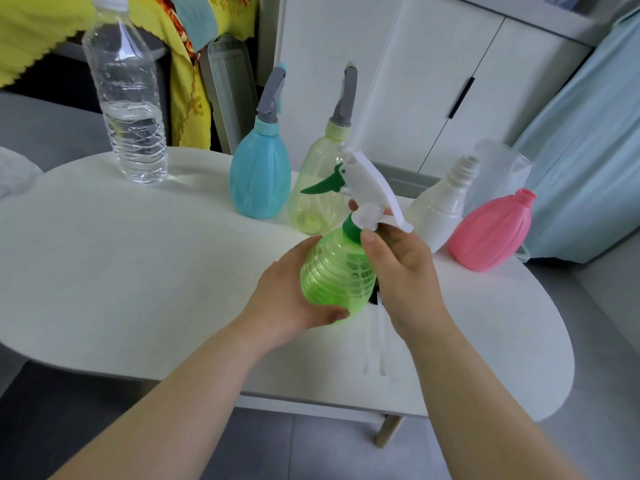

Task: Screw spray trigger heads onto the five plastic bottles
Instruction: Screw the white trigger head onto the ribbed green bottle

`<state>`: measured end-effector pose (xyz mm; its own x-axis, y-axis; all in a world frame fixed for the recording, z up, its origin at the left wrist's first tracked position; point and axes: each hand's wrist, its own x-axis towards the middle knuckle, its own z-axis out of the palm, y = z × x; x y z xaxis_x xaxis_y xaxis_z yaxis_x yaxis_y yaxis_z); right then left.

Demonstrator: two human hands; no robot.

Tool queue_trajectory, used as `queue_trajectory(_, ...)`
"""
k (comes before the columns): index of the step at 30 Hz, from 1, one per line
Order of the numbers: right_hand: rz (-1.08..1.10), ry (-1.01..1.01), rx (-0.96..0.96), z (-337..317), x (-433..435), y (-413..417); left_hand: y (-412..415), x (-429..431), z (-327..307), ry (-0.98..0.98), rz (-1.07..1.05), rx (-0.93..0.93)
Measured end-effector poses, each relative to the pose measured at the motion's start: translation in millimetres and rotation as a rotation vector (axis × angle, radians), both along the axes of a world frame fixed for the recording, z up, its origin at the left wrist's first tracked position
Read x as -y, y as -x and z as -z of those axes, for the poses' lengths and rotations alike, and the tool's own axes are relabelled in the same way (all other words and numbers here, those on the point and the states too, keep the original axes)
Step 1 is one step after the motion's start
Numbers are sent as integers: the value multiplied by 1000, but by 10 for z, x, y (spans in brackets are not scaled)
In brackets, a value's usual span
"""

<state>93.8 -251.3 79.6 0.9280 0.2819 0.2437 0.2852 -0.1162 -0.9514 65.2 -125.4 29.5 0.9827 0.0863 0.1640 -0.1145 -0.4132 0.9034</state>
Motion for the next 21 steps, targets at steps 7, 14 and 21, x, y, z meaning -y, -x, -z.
queue_trajectory(7, 153, 24, 147, -12, -140, -113, 14, 9, -28, -42, -18, 19)
queue_trajectory(14, -22, 48, 38, -17, 7, -83, 15, -22, -35, -46, -38, 14)
queue_trajectory(21, 152, 20, 118, 2, -140, -114, 21, 3, -31, -41, -57, 12)
